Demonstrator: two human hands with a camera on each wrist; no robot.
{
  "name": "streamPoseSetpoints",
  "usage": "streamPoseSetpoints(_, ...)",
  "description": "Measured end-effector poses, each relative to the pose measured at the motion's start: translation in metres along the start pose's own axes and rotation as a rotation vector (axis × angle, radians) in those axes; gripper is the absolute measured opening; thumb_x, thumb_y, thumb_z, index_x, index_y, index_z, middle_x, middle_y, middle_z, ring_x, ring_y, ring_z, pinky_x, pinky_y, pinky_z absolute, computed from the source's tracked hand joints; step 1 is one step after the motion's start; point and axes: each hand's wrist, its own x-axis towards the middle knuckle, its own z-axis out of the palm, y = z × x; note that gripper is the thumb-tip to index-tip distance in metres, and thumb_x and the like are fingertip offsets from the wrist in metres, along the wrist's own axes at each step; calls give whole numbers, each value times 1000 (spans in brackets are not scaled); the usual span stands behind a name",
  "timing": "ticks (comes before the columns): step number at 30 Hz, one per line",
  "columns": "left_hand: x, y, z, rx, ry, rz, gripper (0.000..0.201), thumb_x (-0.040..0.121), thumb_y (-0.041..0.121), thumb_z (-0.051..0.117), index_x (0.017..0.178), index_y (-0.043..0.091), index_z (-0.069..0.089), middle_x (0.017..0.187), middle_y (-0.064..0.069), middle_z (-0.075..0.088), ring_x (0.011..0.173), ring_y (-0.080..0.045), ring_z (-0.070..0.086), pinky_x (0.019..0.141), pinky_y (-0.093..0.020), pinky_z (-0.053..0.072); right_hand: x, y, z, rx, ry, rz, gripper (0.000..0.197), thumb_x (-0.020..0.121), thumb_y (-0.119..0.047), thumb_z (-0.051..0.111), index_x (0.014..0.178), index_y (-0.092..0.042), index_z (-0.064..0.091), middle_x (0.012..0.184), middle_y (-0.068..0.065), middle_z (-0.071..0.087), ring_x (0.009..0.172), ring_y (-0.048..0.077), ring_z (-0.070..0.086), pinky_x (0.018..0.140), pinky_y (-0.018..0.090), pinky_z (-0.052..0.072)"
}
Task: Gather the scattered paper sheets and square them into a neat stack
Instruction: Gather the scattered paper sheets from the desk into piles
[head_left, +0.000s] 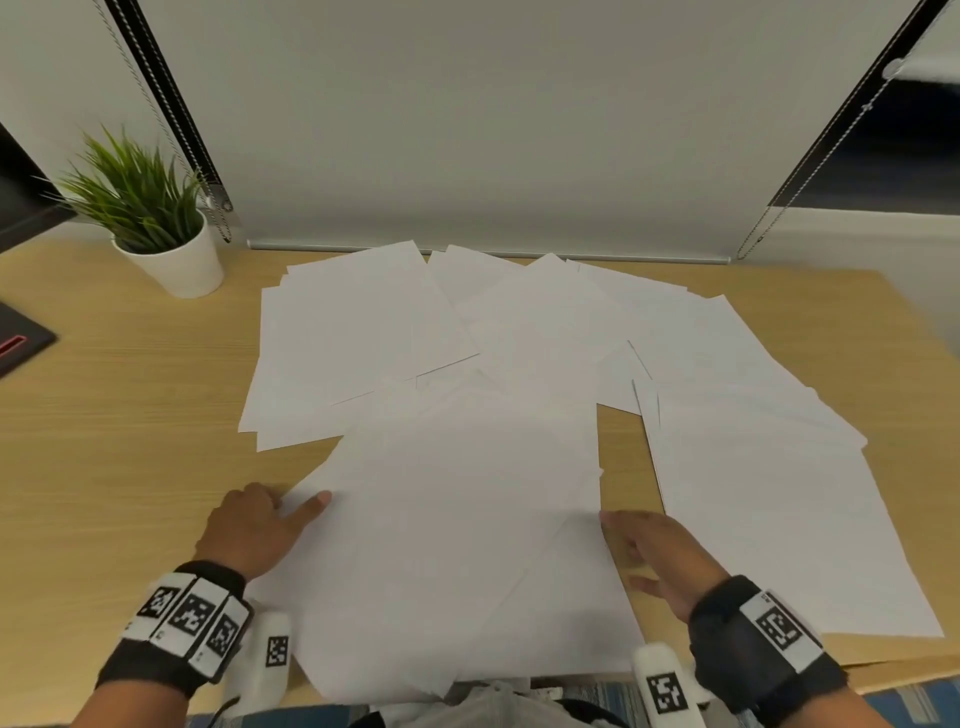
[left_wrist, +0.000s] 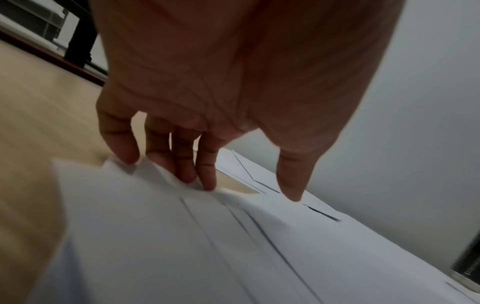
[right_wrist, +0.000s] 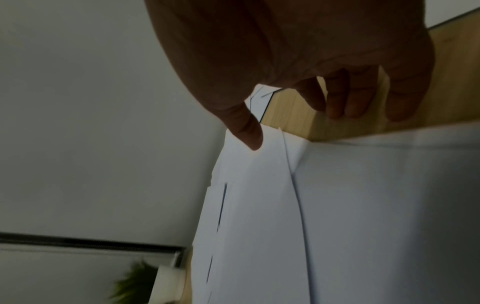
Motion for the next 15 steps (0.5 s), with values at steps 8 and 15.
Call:
streamPoseSetpoints(8,-8,13,7,78,20,41,85,73,72,58,130,9,48,136,-18,40,121,-36,47,102,-45,41,-4,9,-3,-11,-57,23,31,89,-28,61,115,-13,55,108,4,56,107,23,51,91,41,46)
streamPoseSetpoints(15,-15,35,24,55,-148,141,102,59,91,47,118,9,61,117,-9,63,110,-27,56,96,-42,48,-10,5,19,123,-247,93,26,87,-26,62,107,-10,65,103,9,66,103,30,58,90,45,46)
